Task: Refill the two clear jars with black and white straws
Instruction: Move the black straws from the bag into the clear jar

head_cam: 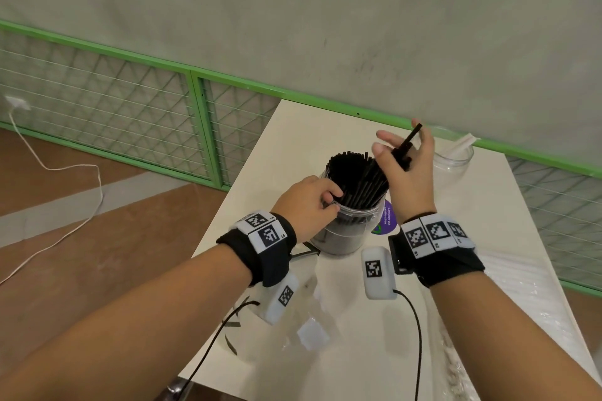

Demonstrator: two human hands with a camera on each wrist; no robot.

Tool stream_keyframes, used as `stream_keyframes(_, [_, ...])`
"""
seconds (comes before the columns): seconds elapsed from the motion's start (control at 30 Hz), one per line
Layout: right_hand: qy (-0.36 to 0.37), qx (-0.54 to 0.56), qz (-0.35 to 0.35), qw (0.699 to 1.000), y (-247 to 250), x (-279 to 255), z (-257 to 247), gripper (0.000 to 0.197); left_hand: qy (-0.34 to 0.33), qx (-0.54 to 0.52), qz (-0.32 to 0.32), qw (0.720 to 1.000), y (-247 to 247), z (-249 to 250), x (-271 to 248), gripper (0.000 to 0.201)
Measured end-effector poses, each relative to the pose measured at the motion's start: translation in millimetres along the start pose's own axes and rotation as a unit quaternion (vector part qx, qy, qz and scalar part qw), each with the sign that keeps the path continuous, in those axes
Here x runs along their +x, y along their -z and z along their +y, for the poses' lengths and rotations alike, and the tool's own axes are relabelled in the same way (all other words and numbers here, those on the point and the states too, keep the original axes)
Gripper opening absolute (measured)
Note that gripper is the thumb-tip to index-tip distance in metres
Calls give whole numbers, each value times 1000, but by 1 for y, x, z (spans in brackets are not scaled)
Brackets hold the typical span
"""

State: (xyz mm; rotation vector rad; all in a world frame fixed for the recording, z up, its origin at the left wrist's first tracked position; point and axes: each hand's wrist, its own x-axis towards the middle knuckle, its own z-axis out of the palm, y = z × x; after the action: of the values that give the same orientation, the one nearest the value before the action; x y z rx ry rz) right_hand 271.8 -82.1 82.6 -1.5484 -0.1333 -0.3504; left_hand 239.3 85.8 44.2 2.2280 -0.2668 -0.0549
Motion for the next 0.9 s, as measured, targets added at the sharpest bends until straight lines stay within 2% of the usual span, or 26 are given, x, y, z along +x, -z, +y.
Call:
stream_keyframes(0.07, [47,-22,-9,999,-1,6,-12,56,0,-2,-3,1000,0,1,0,20])
stream_keyframes(0.17, [71,-70,-18,995,-1,13,-17,16,3,-10,-3,1000,0,0,-1,20])
stream_keyframes(0.23, [67,-130,-52,988,-1,9,-7,14,3,-17,-1,1000,-1,0,-2,20])
stream_keyframes(0.4, [116,-269,-159,943,0,-15,20,7,8,-15,-4,1000,0,-1,-4,22])
stream_keyframes(0.47, [133,-318,-191,919,-3,-18,23,9,11,-17,-5,1000,0,-2,-5,22])
stream_keyframes(0.63, [203,-332,-182,903,-8,-19,12,16,23,-31,7,999,1,-3,-8,21])
stream_keyframes(0.7, [192,-376,-204,883,-9,-22,16,24,27,-28,10,999,1,-3,-9,20])
stream_keyframes(0.73, [182,-418,-226,861,-9,-23,20,31,29,-27,13,999,1,-3,-9,19])
stream_keyframes(0.83, [176,-546,-289,766,-4,-29,27,59,33,-16,28,999,0,-4,-12,18])
stream_keyframes(0.87, [180,-565,-295,749,-2,-29,26,64,36,-11,30,999,0,-4,-13,21])
stream_keyframes(0.9, [184,-570,-292,745,0,-28,23,65,42,-7,32,999,-1,-5,-14,25])
